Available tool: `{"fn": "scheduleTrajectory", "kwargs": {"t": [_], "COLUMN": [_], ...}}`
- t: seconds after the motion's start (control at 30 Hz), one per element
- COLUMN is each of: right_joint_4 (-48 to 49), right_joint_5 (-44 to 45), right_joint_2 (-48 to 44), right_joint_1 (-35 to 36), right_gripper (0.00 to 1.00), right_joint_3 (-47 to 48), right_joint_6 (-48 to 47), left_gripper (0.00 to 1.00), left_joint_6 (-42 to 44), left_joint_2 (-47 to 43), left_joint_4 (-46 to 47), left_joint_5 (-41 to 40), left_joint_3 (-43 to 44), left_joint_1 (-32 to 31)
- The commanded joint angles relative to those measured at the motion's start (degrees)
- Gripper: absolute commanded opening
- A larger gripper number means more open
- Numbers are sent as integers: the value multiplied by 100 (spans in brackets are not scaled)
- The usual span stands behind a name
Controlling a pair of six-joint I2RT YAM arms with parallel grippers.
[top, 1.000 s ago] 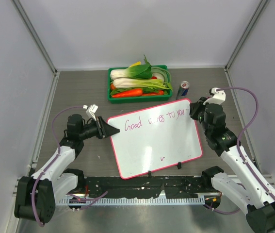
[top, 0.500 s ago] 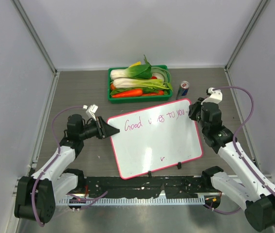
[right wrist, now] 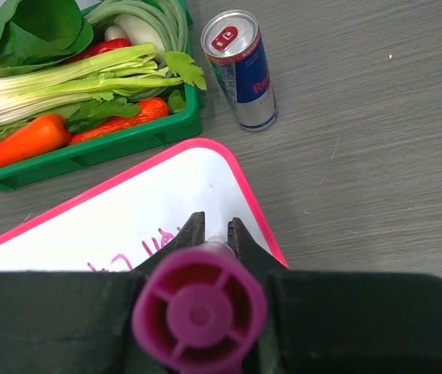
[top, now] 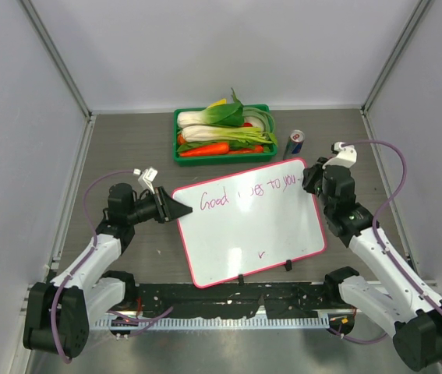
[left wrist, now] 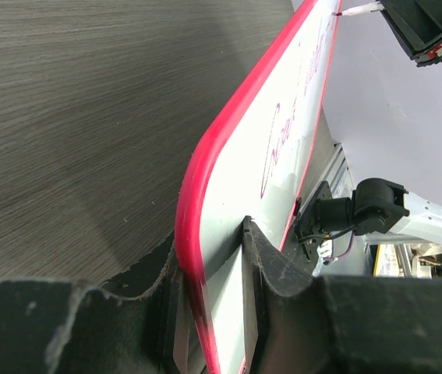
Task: Write a sentence on the whiteboard
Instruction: Write with the whiteboard marker on the whiteboard.
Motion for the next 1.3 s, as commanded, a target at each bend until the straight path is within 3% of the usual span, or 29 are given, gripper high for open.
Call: {"fn": "scheduleTrajectory", "kwargs": {"t": [0.0, 0.53, 0.73, 0.9, 1.1, 1.27], "right_joint_4": [0, -176, -176, -185, -185, -194], "right_joint_5": [-38, -635, -706, -653, -609, -522], "right_joint_2": [-174, -974, -1018, -1036, -1071, -1027], "right_joint_1": [-20, -20, -20, -20, -20, -20], "right_gripper": [1, 2, 1, 1, 1, 1], "right_joint_3": [19, 257, 177, 212, 309, 449], "right_joint_6": [37, 257, 301, 257, 231, 266], "left_gripper": [0, 0, 10, 28, 69, 94], "left_joint_6": [800, 712, 651, 528, 352, 413], "left_joint_2": [77, -37, -151, -318, -652, -1003], "left_joint_4": [-111, -94, -120, -129, -120, -436], "left_joint_5": [-1005, -1119, -1163, -1269, -1435, -1664], "left_joint_3": [-75, -75, -84, -75, -75, 82], "left_joint_1": [95, 95, 95, 95, 95, 87]}}
